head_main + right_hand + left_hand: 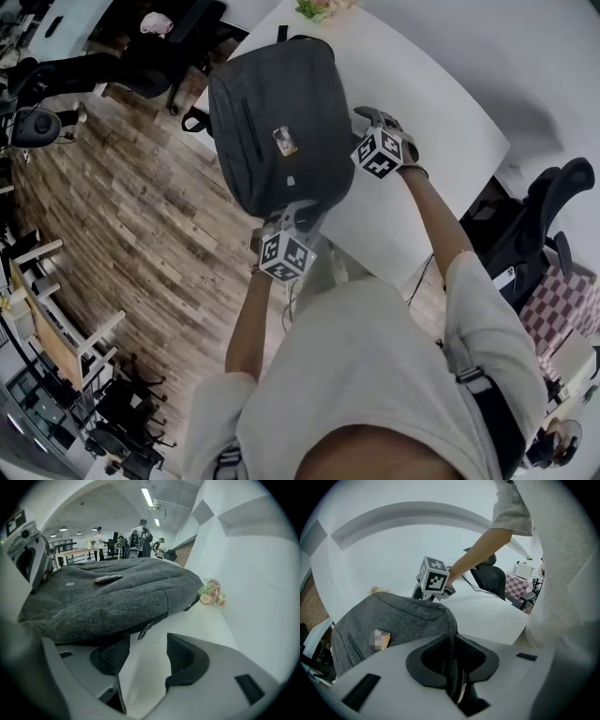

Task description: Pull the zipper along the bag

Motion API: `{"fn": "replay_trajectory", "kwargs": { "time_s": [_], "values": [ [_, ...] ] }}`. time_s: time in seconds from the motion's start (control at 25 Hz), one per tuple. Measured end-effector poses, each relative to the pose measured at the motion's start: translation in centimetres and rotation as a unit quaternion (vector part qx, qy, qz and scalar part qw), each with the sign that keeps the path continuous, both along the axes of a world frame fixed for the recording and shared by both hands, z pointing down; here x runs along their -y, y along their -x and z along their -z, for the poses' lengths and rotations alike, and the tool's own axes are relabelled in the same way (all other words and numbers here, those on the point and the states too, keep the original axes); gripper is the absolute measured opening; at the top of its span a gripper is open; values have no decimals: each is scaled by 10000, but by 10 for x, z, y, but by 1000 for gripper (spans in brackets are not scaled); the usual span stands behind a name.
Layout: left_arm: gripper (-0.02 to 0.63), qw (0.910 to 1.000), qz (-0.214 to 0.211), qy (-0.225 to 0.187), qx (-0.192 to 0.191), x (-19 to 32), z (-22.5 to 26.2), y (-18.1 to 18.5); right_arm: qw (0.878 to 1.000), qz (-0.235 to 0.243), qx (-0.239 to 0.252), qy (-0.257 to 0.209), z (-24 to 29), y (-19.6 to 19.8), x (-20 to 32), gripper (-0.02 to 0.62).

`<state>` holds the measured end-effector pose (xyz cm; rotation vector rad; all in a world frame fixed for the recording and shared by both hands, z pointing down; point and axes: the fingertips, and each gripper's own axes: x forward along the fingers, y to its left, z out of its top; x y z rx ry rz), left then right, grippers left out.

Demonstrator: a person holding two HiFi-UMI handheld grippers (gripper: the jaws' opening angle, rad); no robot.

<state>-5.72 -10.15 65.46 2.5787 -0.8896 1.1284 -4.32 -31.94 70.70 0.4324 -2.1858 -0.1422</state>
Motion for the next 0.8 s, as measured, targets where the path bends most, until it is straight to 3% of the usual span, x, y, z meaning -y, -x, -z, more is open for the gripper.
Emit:
{"fn": "replay_trajectory", "kwargs": {
  "time_s": [0.16,0.44,0.64,0.8],
  "values": [
    [75,10000,-16,12,-23,0,1,-1,9999,22,87,62,6,4,13,242],
    [75,10000,-66,65,4,0,0,-1,9997,129,112,-152,16,10,13,95],
    [75,9999,-79,89,3,1,-2,-1,9980,423,-158,-442,12,12,7,23],
    [75,10000,-3,91,-3,1,-1,-1,9920,801,-585,-784,6,9,-2,20]
  ]
}}
